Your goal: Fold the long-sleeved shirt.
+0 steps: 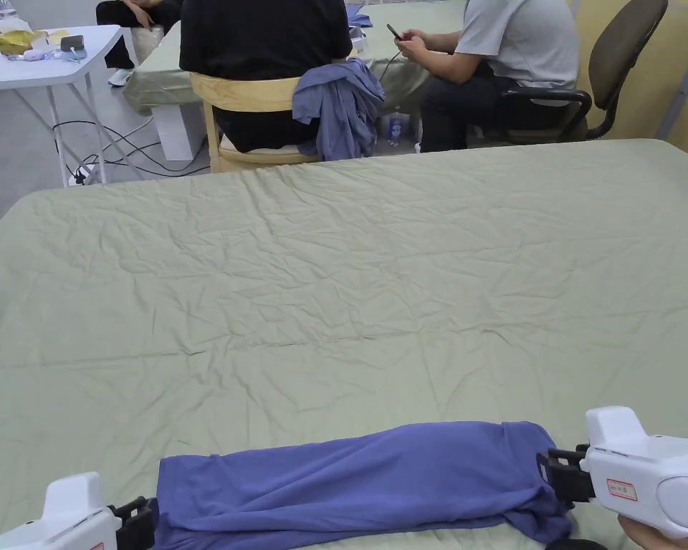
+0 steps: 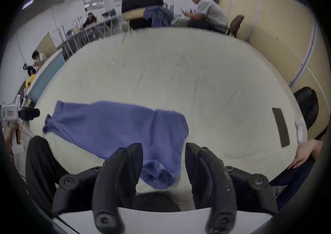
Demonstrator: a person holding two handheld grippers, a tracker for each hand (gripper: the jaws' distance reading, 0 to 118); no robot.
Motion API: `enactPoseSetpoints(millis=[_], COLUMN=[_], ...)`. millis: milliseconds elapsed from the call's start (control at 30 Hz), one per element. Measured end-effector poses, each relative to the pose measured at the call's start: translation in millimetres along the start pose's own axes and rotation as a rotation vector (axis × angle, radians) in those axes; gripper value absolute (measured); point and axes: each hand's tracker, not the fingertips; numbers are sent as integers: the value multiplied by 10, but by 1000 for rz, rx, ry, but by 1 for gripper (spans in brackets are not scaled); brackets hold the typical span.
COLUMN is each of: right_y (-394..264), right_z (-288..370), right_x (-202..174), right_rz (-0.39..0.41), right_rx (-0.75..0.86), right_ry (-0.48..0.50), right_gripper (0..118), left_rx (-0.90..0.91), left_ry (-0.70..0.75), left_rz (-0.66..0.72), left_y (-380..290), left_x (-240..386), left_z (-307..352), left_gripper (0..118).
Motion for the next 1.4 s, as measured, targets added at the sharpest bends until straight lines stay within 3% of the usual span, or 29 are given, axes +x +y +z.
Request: enactPoseSetpoints(millis=[300, 367, 433, 467, 533, 633, 767, 967, 1133, 1200, 1267, 1400], right_y=[66, 36, -3, -17, -43, -31, -12, 39, 64, 76, 92, 145], right_z=[853, 949, 1017, 1039, 1042, 1048, 1043, 966, 813, 732, 664, 546], right_x=[-733, -867, -944, -975, -1017, -1080, -1047, -1132, -1262, -1333, -1404, -1517], right_rz=[-9, 10, 12, 18, 43, 93, 74, 104, 114, 126, 135, 137], right_rx=[320, 337, 358, 360, 372, 368, 365, 335, 280, 256, 231, 197], right_ry=[30, 50, 97, 123, 121, 91, 119, 149, 164, 163, 161, 169], right_gripper=[51, 38, 20, 6, 1, 1, 1, 1, 1, 1, 1, 1], left_rx=[239, 244, 251, 265, 271, 259, 236, 152, 23, -36, -85, -128], left_ry=[19, -1, 0, 6, 0, -10, -37, -306, -511, -601, -625, -631], left_rz=[-55, -48, -64, -73, -82, -88, -87, 16, -60, 23, 134, 88], left_y=[127, 94, 35, -6, -34, -60, -6, 197, 334, 363, 375, 329], left_x=[517, 581, 659, 686, 696, 724, 651, 211, -201, -406, -602, -789], left_z=[884, 990, 1067, 1099, 1134, 1193, 1215, 1126, 923, 793, 608, 311], left_gripper=[43, 23, 11, 4, 1, 0, 0, 0, 0, 0, 1, 1])
